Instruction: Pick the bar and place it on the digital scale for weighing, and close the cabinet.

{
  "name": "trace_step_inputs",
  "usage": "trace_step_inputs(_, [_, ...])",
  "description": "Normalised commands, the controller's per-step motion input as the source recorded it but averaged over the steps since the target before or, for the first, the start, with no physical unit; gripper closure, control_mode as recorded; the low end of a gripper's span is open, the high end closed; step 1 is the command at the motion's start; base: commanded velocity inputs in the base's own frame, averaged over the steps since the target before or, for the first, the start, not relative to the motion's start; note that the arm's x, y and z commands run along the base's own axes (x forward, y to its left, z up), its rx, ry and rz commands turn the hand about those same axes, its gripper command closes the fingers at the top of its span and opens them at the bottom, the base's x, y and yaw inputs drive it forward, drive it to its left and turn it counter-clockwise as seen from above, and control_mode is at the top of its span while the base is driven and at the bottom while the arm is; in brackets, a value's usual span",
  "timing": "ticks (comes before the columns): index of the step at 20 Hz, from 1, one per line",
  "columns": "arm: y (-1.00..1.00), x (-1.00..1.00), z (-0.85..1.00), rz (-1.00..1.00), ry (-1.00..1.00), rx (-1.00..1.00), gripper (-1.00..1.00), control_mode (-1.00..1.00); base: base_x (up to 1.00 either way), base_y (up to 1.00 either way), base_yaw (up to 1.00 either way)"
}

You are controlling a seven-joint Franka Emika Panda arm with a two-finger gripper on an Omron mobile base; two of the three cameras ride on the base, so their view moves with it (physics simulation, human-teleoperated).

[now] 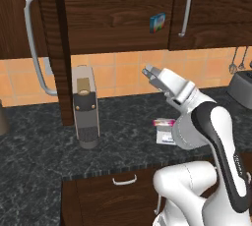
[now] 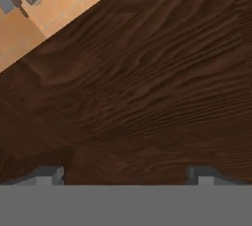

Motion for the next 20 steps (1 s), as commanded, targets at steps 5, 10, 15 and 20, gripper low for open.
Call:
trace_step_inputs(5, [0.23, -1.00, 0.00, 0.00, 0.14, 0.01, -1.00, -1.00, 0.00, 0.00, 0.00])
trace_step_inputs(10, [0.65, -1.00, -0.30, -0.16, 0.03, -0.01, -1.00, -1.00, 0.00, 0.00, 0.00])
trace_step_inputs(15, [0.02, -0.85, -0.44, -0.61, -0.10, 0.03, -1.00, -1.00, 0.00, 0.00, 0.00])
trace_step_inputs(20, [0.13, -0.97, -0.49, -0.50, -0.28, -0.10, -1.00, -1.00, 0.00, 0.00, 0.00])
